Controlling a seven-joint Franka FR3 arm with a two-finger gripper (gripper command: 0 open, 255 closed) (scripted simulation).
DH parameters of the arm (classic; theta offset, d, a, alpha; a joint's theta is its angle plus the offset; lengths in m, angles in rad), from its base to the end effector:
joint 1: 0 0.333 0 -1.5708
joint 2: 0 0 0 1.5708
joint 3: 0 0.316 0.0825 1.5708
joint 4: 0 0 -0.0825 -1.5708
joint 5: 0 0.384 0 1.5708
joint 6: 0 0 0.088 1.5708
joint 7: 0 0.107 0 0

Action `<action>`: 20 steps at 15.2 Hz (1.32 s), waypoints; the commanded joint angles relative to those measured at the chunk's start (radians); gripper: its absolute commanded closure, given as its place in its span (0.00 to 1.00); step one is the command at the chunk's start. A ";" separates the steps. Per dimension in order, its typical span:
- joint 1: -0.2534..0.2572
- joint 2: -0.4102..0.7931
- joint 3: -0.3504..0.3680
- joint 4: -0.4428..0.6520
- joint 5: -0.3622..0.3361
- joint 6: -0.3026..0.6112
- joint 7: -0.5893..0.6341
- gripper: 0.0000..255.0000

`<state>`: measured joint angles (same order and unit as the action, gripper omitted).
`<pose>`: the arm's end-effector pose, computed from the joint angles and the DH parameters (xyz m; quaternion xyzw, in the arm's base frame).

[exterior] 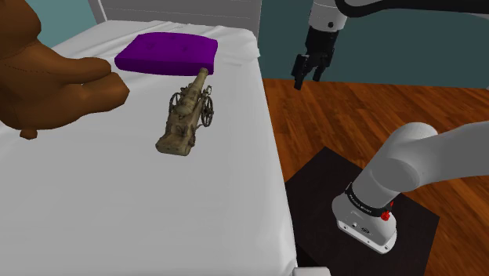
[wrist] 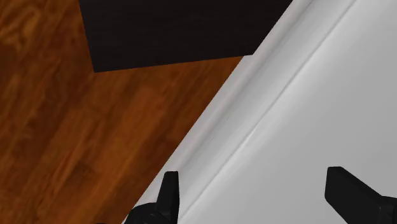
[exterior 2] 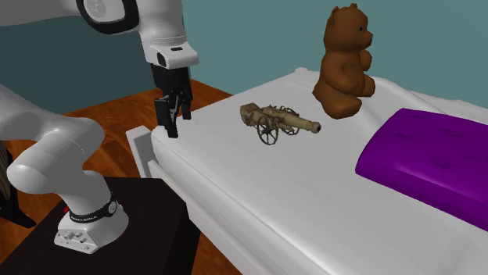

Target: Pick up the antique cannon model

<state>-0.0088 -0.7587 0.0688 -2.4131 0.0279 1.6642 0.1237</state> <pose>0.3205 0.0268 0.5624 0.9990 -0.0424 0.0051 0.0094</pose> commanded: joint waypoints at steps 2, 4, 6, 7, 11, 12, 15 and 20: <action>-0.002 0.029 0.021 0.013 0.012 0.018 0.039 0.00; -0.007 0.089 0.063 0.045 0.033 0.052 0.117 0.00; -0.015 0.154 0.103 0.084 0.047 0.085 0.194 0.00; -0.020 0.188 0.122 0.105 0.052 0.100 0.233 0.00; -0.042 0.330 0.194 0.207 0.053 0.152 0.388 0.00; -0.048 0.368 0.211 0.236 0.049 0.162 0.427 0.00; -0.064 0.484 0.257 0.332 0.025 0.186 0.546 0.00; -0.076 0.691 0.313 0.524 -0.050 0.198 0.747 0.00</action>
<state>-0.0829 -0.1194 0.3706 -1.9450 -0.0015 1.8682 0.8248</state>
